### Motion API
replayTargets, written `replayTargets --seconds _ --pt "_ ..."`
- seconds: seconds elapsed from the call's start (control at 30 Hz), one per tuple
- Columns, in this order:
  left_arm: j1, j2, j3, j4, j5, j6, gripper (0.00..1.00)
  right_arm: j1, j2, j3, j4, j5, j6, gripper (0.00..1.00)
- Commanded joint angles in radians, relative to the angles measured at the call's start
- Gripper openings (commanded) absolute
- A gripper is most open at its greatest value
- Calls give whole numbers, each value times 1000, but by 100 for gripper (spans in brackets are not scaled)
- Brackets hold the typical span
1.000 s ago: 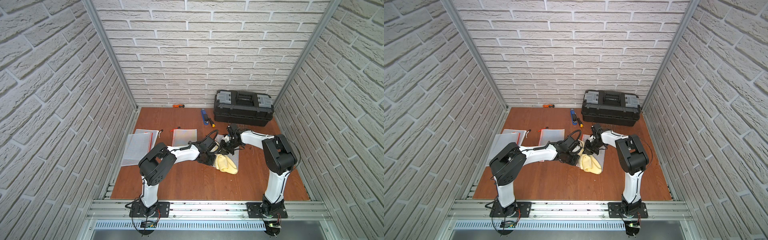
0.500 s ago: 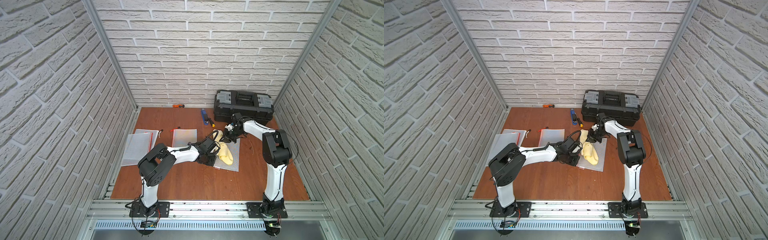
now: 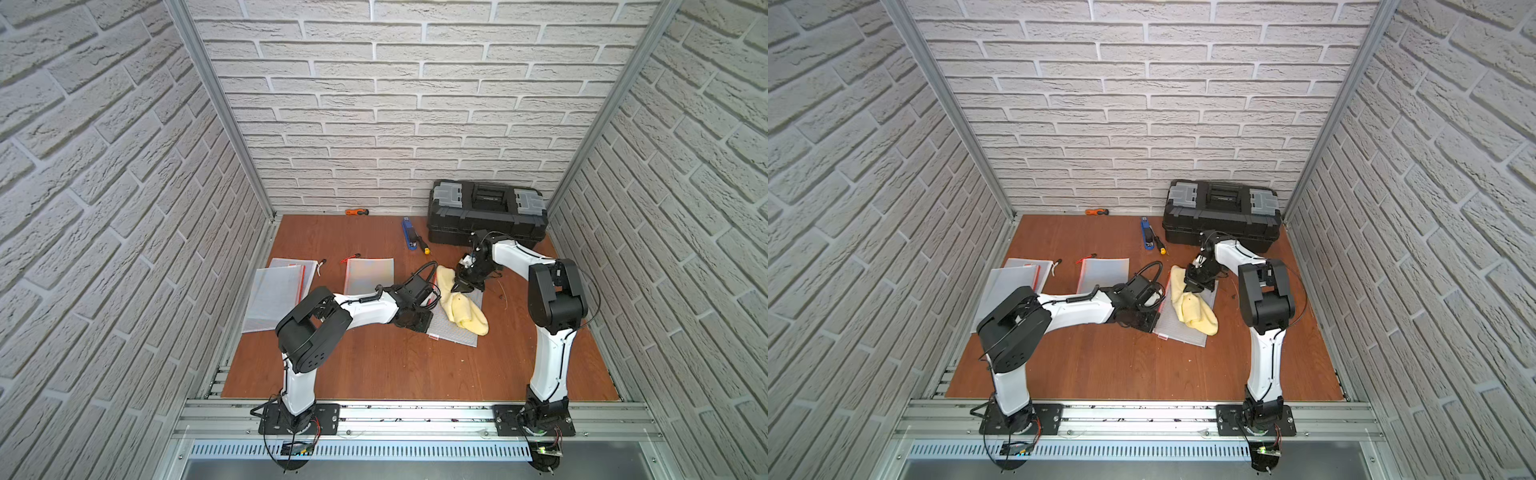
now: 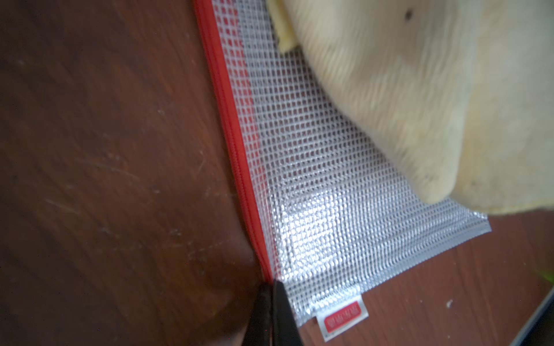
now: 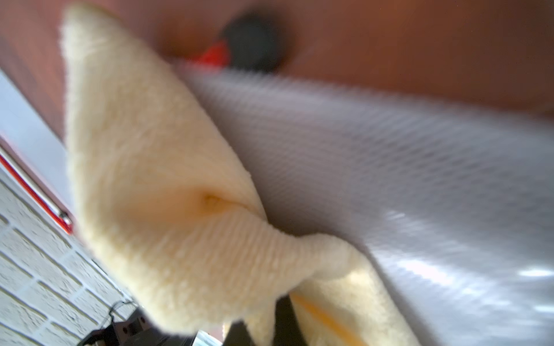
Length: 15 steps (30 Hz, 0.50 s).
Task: Wipe the document bag
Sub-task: Wipe the dirt from the document bag.
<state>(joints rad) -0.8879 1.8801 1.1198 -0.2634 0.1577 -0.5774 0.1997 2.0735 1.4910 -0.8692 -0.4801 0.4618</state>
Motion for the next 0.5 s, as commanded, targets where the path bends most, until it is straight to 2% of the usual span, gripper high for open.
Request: replayTargets --seconds 0.0,0.2,0.47 --pt "-6 42 -30 -118 -28 14 0 55 -32 -59 61 -41 52 2" --pt "-5 33 -28 -127 -37 13 0 -2 -24 -122 90 -37 44 2" --pt "-5 27 -38 -125 -42 10 0 -220 2 -57 -6 25 -47 2"
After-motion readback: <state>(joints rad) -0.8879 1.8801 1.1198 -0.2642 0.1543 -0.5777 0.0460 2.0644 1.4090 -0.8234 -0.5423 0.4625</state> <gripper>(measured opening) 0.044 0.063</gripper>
